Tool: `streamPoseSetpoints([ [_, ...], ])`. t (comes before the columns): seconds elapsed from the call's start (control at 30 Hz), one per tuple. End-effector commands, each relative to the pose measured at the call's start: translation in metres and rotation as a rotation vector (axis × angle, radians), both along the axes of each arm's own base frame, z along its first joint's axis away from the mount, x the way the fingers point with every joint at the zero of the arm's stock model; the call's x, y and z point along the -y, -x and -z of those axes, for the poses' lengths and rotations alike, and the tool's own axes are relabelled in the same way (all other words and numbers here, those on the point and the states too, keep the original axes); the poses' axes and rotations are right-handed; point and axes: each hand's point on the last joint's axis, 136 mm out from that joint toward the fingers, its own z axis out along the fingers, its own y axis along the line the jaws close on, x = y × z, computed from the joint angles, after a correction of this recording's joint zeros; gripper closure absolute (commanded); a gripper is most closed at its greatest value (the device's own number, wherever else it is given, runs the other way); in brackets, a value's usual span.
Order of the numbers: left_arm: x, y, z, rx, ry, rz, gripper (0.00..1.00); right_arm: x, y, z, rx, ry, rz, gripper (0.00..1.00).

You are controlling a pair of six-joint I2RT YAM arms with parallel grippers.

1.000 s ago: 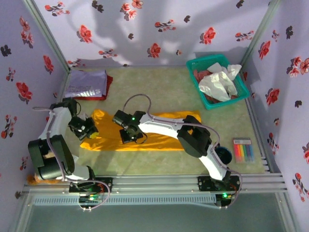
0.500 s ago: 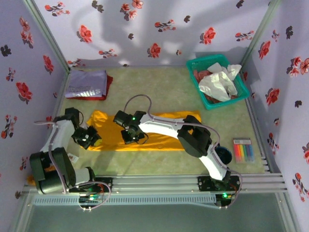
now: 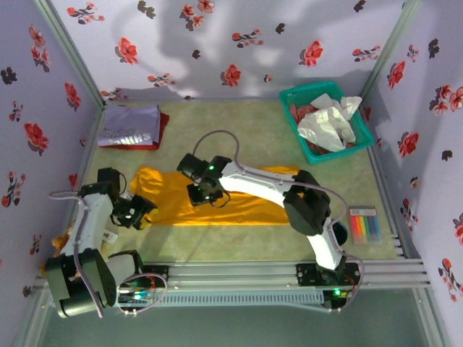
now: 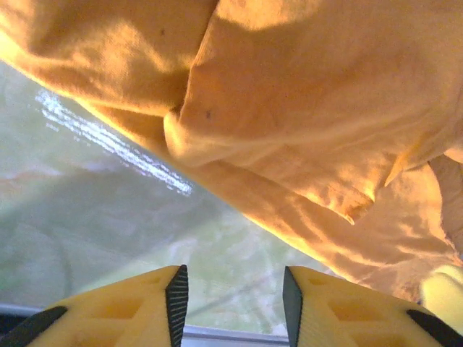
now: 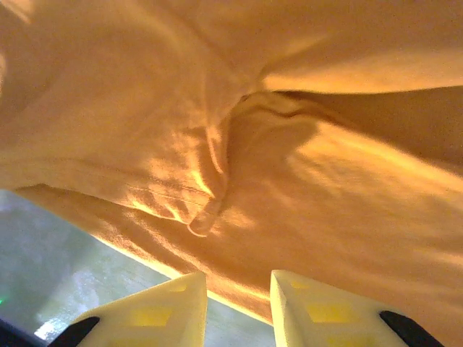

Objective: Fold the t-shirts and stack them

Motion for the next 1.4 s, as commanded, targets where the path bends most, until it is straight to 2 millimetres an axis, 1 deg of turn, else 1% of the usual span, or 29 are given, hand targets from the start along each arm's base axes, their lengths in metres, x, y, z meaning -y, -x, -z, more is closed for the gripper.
streamPoseSetpoints([
  [0.0,0.002,0.013,-0.007,-0.01,-0.013,-0.039,0.55,0.03,-0.026,-0.022,0.049,-0.006,0.057,0.69],
  [0.03,-0.001,0.01,-0.01,0.018,-0.033,-0.06,0.53,0.039,-0.033,-0.023,0.053,-0.005,0.076,0.69],
  [0.1,-0.009,0.003,-0.016,0.063,-0.076,-0.097,0.52,0.057,-0.045,-0.023,0.05,0.009,0.107,0.68],
  [0.23,-0.011,-0.03,-0.021,0.104,-0.078,-0.097,0.56,0.093,-0.062,-0.017,0.035,0.049,0.165,0.68],
  [0.3,-0.012,-0.047,-0.02,0.094,-0.079,-0.07,0.63,0.109,-0.067,-0.01,0.029,0.072,0.193,0.68],
  [0.33,-0.013,-0.062,-0.021,0.119,-0.083,-0.062,0.69,0.118,-0.069,-0.005,0.021,0.085,0.206,0.68],
  [0.4,-0.014,-0.079,-0.018,0.123,-0.086,-0.051,0.8,0.132,-0.069,0.003,0.008,0.11,0.223,0.69],
  [0.5,-0.014,-0.096,-0.01,0.116,-0.096,-0.029,0.92,0.153,-0.063,0.013,-0.002,0.147,0.249,0.69],
  [0.57,-0.012,-0.101,0.0,0.101,-0.102,-0.016,0.98,0.166,-0.06,0.016,-0.004,0.162,0.275,0.69],
  [0.63,-0.007,-0.101,0.014,0.081,-0.099,-0.005,1.0,0.182,-0.058,0.019,-0.004,0.184,0.296,0.69],
  [0.73,0.001,-0.101,0.031,0.054,-0.105,0.024,1.0,0.204,-0.055,0.022,-0.004,0.215,0.332,0.69],
  [0.83,0.008,-0.102,0.044,0.039,-0.109,0.056,1.0,0.221,-0.05,0.028,-0.019,0.215,0.37,0.69],
  [0.93,0.014,-0.106,0.054,0.02,-0.099,0.075,1.0,0.23,-0.042,0.033,-0.038,0.217,0.385,0.69],
  [1.07,0.024,-0.113,0.066,-0.005,-0.092,0.121,1.0,0.243,-0.026,0.044,-0.061,0.238,0.413,0.69],
  [1.17,0.034,-0.119,0.077,-0.025,-0.086,0.158,1.0,0.258,-0.014,0.049,-0.066,0.275,0.445,0.69],
  [1.27,0.046,-0.126,0.084,-0.04,-0.085,0.214,1.0,0.273,-0.007,0.046,-0.05,0.324,0.472,0.69],
  [1.37,0.065,-0.135,0.085,-0.03,-0.095,0.28,1.0,0.278,-0.004,0.039,-0.025,0.305,0.498,0.68],
])
